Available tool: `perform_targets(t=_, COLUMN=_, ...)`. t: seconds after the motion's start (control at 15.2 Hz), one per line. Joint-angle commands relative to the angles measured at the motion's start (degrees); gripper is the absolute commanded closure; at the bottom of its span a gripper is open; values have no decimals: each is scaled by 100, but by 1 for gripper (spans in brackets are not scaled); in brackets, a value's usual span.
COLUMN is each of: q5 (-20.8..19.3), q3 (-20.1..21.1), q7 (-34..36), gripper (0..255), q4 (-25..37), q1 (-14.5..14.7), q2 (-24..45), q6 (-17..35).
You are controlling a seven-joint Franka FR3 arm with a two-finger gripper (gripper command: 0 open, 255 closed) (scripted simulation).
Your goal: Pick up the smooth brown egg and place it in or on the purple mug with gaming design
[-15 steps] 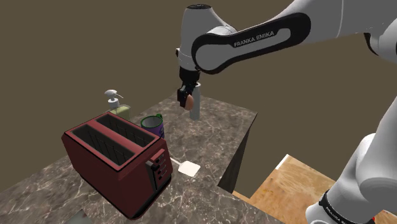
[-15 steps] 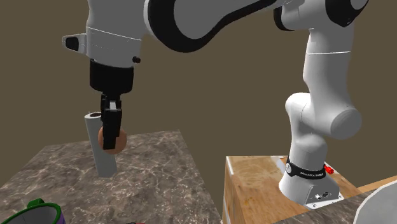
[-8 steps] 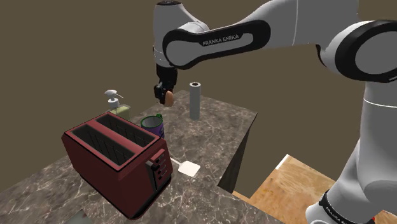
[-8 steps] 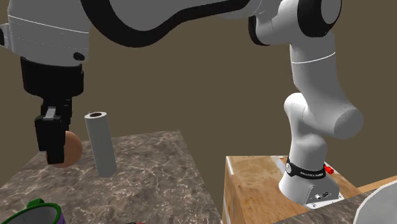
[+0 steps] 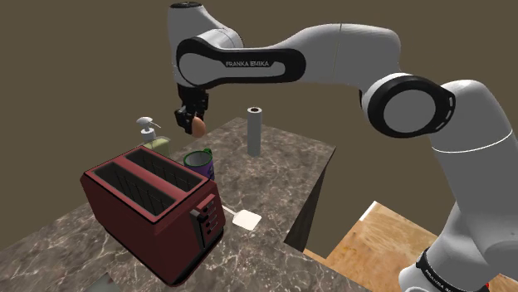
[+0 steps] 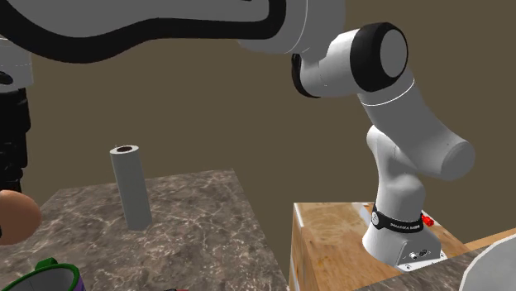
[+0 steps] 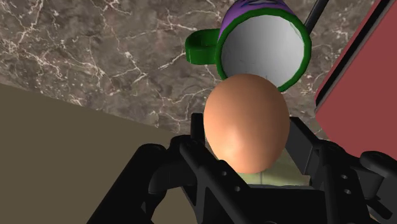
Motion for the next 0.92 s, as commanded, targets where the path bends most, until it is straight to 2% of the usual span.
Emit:
perform_targets(t=0.0, q5=-5, q3=-1, q7=31, gripper=255, q4=-187, q1=-30, q2=-21, q6=167)
perform_targets(t=0.53, q5=-38, q3=-7, q7=169, gripper=255, q4=-960, q1=-128, q2=-112, q6=829)
perform_targets(t=0.86, q5=-63, q3=-18, q7=226, gripper=255, q4=-1222, q1=-154, q2=-105, q6=1090)
